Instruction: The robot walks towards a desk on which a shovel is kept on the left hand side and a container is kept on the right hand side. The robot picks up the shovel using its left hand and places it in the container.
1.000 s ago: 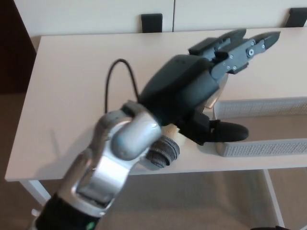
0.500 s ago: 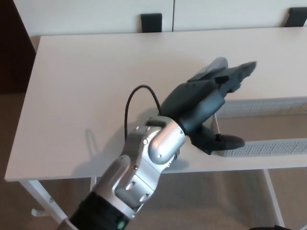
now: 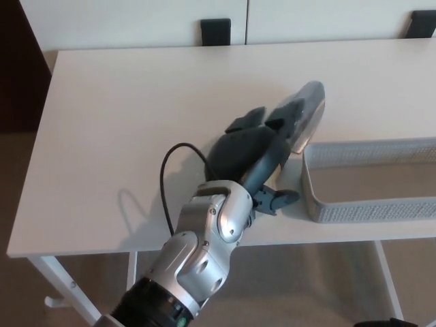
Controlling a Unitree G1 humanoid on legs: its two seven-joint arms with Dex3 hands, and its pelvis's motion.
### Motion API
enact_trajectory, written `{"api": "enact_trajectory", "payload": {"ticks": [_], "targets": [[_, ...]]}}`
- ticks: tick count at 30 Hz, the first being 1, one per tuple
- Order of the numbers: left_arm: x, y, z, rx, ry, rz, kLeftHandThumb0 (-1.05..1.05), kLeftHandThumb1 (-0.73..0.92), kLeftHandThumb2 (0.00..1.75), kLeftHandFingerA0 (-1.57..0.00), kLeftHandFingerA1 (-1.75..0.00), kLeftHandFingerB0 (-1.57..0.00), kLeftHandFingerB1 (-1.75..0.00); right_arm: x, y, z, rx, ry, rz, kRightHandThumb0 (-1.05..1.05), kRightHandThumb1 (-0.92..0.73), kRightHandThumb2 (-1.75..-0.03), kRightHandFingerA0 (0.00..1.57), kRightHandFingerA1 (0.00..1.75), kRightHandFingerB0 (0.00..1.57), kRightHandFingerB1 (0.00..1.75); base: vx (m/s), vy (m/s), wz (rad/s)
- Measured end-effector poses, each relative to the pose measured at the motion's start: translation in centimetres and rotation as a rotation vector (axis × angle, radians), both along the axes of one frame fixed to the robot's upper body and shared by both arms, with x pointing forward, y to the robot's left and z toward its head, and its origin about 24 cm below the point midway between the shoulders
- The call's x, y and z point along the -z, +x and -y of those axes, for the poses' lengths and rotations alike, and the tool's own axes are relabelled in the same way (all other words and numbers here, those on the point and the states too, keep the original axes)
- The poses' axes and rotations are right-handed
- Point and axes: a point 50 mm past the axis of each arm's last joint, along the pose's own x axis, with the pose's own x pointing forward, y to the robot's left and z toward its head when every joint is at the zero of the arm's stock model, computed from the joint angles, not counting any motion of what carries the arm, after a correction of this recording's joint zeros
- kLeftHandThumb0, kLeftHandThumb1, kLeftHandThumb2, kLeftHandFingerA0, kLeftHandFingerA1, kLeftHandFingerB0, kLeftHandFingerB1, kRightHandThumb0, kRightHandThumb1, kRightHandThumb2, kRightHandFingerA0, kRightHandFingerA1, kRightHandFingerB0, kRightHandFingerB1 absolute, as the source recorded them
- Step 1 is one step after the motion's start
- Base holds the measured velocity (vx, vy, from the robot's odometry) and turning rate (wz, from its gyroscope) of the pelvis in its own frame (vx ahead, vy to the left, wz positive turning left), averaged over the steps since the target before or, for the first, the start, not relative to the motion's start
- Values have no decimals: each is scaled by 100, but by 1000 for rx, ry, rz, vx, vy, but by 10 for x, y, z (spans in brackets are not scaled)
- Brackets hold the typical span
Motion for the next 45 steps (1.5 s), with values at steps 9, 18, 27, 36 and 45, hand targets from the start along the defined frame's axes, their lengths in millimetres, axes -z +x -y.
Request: {"api": "enact_trajectory", "payload": {"ticks": [9,18,27,36,45], "targets": [[12,2,-9,-137,79,-4,-44,46,54,0,-6,0,-9,-3,1,5,-25,-31,-5,-21,-51,-62,77,65,60,56,0,0,0],[20,1,-11,-174,125,-18,-58,36,69,0,0,0,-2,-5,3,4,-44,-41,1,-18,-53,-55,78,61,62,52,0,0,0],[23,2,-13,-207,124,-50,-57,35,66,0,-5,0,-7,-7,6,6,-54,-50,2,-19,-53,-55,76,61,63,53,0,0,0],[21,7,-13,-223,87,-88,-56,35,74,0,-22,0,-14,-9,8,6,-77,-57,7,-20,-54,-55,77,60,63,53,0,0,0],[29,16,-21,-255,66,-196,-59,36,75,0,-23,0,-13,-11,10,5,-104,-69,9,-21,-53,-55,77,60,62,53,0,0,0]]}}
